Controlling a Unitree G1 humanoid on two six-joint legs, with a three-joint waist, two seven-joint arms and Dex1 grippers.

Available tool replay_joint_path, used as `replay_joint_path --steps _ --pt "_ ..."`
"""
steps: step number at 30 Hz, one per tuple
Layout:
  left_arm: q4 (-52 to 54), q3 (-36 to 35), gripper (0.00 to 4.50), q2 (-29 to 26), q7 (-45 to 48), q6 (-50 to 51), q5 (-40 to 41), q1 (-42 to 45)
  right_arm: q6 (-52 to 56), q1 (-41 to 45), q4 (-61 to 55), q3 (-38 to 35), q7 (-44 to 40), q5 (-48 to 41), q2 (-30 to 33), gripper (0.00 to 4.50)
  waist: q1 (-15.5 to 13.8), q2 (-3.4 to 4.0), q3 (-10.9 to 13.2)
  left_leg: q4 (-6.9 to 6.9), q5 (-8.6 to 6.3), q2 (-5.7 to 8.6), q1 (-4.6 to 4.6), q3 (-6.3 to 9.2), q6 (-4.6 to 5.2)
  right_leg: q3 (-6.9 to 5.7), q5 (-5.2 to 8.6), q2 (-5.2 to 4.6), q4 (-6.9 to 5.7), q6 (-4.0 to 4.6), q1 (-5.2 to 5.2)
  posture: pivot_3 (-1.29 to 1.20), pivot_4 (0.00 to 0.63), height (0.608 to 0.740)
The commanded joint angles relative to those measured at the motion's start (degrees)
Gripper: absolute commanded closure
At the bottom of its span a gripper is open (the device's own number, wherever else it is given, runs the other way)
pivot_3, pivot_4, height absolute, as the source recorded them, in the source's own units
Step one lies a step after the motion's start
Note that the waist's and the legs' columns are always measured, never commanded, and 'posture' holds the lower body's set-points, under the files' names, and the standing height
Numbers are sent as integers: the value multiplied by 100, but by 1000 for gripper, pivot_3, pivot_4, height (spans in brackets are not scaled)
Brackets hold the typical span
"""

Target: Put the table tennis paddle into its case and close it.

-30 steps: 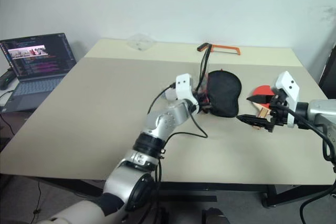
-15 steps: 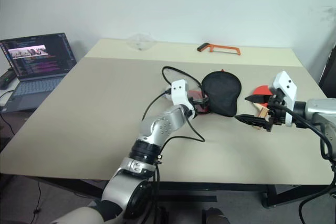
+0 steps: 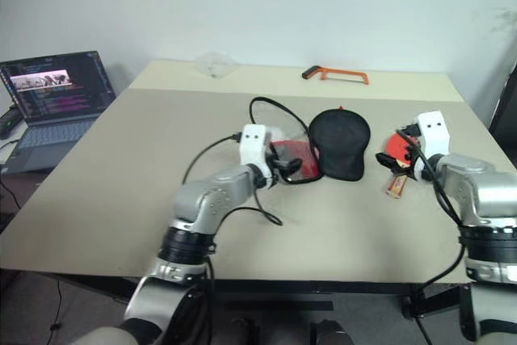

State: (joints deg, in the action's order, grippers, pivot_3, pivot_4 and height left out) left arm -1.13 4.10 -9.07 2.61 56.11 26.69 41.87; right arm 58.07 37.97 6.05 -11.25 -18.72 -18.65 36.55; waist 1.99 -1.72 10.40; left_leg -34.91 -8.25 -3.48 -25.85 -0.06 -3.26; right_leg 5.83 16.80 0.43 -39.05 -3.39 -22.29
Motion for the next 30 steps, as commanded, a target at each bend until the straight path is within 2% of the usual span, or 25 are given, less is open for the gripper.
replay_joint_path --steps 1,4,8,13,17,23,30 --pt "769 -116 49 -623 746 403 250 -113 94 268 111 -675 1225 396 -315 0 -9 2 0 2 0 1 -1 0 0 -1 0 -1 0 0 0 0 150 740" --pt "1079 -221 49 -1389 1524 506 454 -348 102 335 221 -993 1884 546 -713 0 4 2 0 7 0 -1 -1 -2 0 -1 1 -1 1 2 -2 0 150 740" --pt "996 -288 49 -1858 1988 298 364 -463 86 428 464 -1161 2356 652 -1049 0 8 2 0 4 0 -1 -1 -2 1 -5 1 -1 1 2 0 0 150 740" --pt "1018 -317 49 -1968 2348 150 372 -496 135 585 564 -1225 2524 598 -1361 0 9 3 0 0 2 -1 -1 -4 4 -3 0 -2 1 -1 0 0 150 740" --pt "1299 -318 49 -2396 3070 -99 437 -742 179 799 953 -1038 2822 811 -1510 0 51 3 1 8 2 -4 -1 -6 4 -3 2 -1 3 5 -3 0 150 740" --pt "1176 -417 49 -2472 3149 -187 348 -701 182 1184 1877 -1347 3300 815 -1812 0 126 3 1 11 2 -6 -1 -3 5 -5 4 0 1 10 -3 0 150 740" --pt "1285 -412 49 -2368 3030 -159 340 -726 -360 1514 2624 -1598 3604 783 -1987 0 133 3 1 8 2 -7 0 -3 5 -6 4 0 2 8 -2 0 150 740"
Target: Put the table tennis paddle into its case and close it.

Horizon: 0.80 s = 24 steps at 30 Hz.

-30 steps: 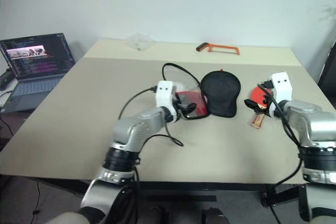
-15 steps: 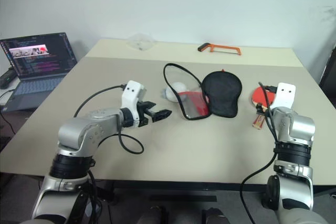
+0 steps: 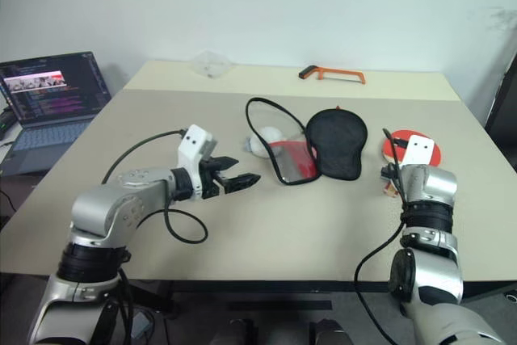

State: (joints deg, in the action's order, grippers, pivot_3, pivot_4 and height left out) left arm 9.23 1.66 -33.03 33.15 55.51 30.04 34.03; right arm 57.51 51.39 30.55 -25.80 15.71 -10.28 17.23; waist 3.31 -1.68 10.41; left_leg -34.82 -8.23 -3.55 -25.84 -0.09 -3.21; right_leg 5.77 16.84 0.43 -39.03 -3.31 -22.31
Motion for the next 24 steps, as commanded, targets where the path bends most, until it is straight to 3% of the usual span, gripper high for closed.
replay_joint_path --steps 1,6,12,19,24 --pt "267 -179 17 46 -52 -94 2 48 -395 210 276 -179 227 -56 -78 185 5 0 0 0 0 0 0 0 0 0 0 0 0 0 0 0 150 740" --pt "291 -190 0 94 -127 -96 -24 49 -811 325 654 -211 545 18 -100 1413 14 0 0 -2 0 0 0 0 0 1 -1 0 0 -2 1 0 150 740" --pt "243 -199 0 100 -178 -134 -49 50 -1094 398 531 -62 682 92 -20 3397 6 0 0 -1 0 1 -1 0 0 0 -1 -1 3 -1 0 0 150 740" --pt "169 -177 0 156 -173 -161 -148 96 -1076 951 -259 366 495 37 -152 3400 11 36 22 4 0 1 -6 -4 0 4 -1 0 2 -1 -9 0 150 740" --pt "134 -128 0 229 -167 -191 -224 132 -1248 1574 -136 933 -58 9 -570 3400 131 40 25 21 0 -5 -6 -4 0 6 0 6 -1 2 -21 0 150 740"
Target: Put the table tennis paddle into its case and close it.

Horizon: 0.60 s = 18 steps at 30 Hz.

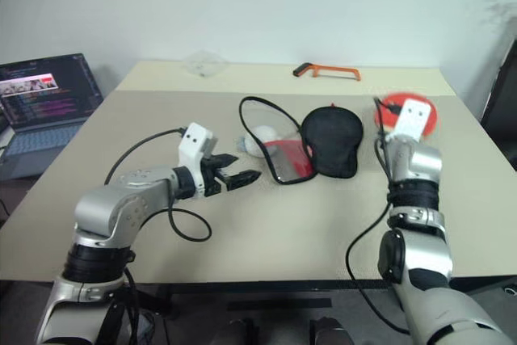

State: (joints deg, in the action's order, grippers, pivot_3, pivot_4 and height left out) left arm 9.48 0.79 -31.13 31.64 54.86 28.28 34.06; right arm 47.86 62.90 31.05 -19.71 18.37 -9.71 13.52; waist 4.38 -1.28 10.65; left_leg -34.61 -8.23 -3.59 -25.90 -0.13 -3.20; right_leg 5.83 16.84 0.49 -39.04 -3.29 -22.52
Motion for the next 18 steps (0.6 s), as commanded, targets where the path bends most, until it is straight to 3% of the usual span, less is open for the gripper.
replay_joint_path --steps 1,8,18 --pt "113 -35 0 58 -19 -125 -59 131 -349 501 -79 402 -420 -38 -281 3400 38 0 0 3 0 -2 0 1 0 -1 1 1 0 1 0 0 150 740" --pt "290 -79 0 129 -86 -40 -85 38 -758 697 1057 404 -444 -94 -797 3400 -1 -1 0 24 0 3 -3 4 -1 -12 6 -5 3 13 -4 0 150 740" --pt "537 -144 0 137 -257 100 -41 -195 -776 625 1707 397 -356 -43 -815 3400 -23 -1 1 31 0 5 -26 2 -1 -12 5 -8 -1 14 -32 0 150 740"
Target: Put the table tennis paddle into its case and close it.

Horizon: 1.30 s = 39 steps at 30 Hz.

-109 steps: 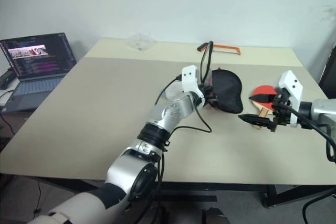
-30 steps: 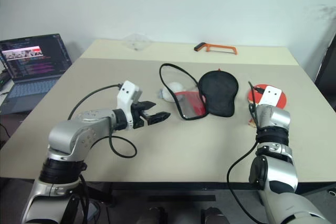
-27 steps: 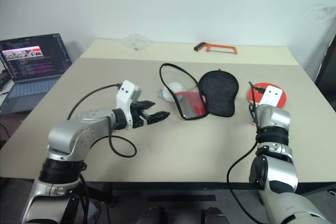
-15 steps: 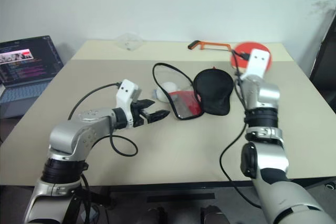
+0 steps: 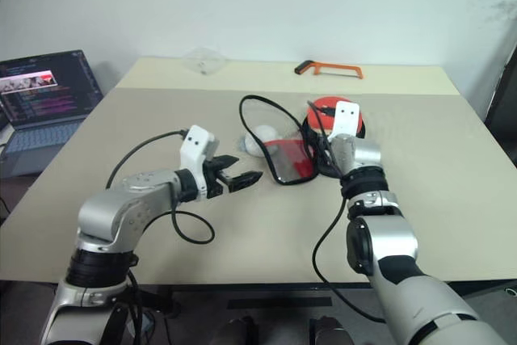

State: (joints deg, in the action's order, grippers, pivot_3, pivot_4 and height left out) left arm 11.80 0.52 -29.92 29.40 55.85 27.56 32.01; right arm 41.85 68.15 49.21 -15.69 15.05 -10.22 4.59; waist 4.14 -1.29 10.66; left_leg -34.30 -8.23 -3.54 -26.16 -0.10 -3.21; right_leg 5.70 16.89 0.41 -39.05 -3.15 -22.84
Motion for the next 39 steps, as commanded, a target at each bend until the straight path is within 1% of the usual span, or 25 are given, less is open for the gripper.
replay_joint_path --steps 1,10,16,19,21,23,26,29,31,32,34,35,37,38,39 --pt "316 -114 0 23 -43 12 40 8 -152 104 -82 -19 -33 -9 84 3400 2 0 0 0 0 0 0 0 0 0 0 0 -1 0 -1 0 150 740" --pt "217 -85 0 81 -83 11 12 105 -150 102 76 3 -234 -40 69 3400 14 0 0 0 0 0 0 -1 0 1 0 1 -1 0 -3 0 150 740" --pt "209 -65 0 102 -119 23 1 149 -184 127 343 -69 -76 -30 64 3400 15 0 0 0 0 0 0 -1 0 1 0 1 -2 0 -3 0 150 740" --pt "223 -82 0 86 -124 35 9 153 -204 121 414 -54 -153 -32 91 3400 14 0 0 0 0 0 0 -1 0 1 0 1 -2 0 -2 0 150 740" --pt "201 -82 0 84 -126 34 3 175 -214 129 433 -47 -213 -43 88 2681 14 0 0 0 0 0 0 -1 0 1 0 1 -2 0 -2 0 150 740" --pt "153 -71 0 98 -135 19 -15 213 -262 143 393 -41 -269 -49 74 2102 14 0 0 0 0 0 0 0 0 0 0 1 -3 0 -2 0 150 740" --pt "-26 -64 0 144 -213 -85 -122 303 -220 199 157 -13 -385 -60 96 1032 13 0 0 0 0 0 0 0 0 0 0 1 -4 0 -2 0 150 740" --pt "-300 -60 0 176 -217 -213 -234 458 211 172 -653 125 -607 -49 264 41 13 0 0 0 0 1 0 -1 0 0 0 1 -5 0 -3 0 150 740" --pt "-449 -48 0 138 -128 -288 -272 537 751 44 -1419 202 -741 -90 411 41 3 0 0 0 1 0 -4 1 0 0 0 1 -5 0 -6 0 150 740" --pt "-534 -22 0 90 -22 -355 -291 582 1221 -83 -2070 262 -863 -152 573 41 -13 0 0 0 1 0 -10 1 0 -1 0 1 -6 0 -12 0 150 740" --pt "-716 70 0 -57 245 -528 -369 661 2123 -347 -3320 350 -1142 -313 942 41 -71 0 0 0 1 0 -31 4 -1 -5 0 1 -7 0 -33 0 150 740" --pt "-849 120 0 -141 399 -647 -421 706 2419 -555 -3952 482 -1403 -385 1267 41 -114 0 0 0 1 0 -38 6 -1 -8 0 1 -6 0 -38 0 150 740" --pt "-1155 206 0 -255 667 -936 -529 795 2594 -1054 -4935 819 -2077 -546 1972 41 -164 0 0 1 0 0 -44 7 -1 -11 2 1 0 4 -40 0 150 740" --pt "-1353 296 0 -282 775 -1102 -634 857 2459 -1438 -5463 1002 -2676 -727 2451 41 -184 0 0 2 0 1 -47 7 -1 -13 3 0 4 5 -41 0 150 740" --pt "-1590 445 0 -288 856 -1347 -816 930 2204 -1933 -6008 1017 -3454 -1042 2929 41 -242 -1 -1 2 0 1 -47 4 -1 -11 3 0 5 5 -41 0 150 740"
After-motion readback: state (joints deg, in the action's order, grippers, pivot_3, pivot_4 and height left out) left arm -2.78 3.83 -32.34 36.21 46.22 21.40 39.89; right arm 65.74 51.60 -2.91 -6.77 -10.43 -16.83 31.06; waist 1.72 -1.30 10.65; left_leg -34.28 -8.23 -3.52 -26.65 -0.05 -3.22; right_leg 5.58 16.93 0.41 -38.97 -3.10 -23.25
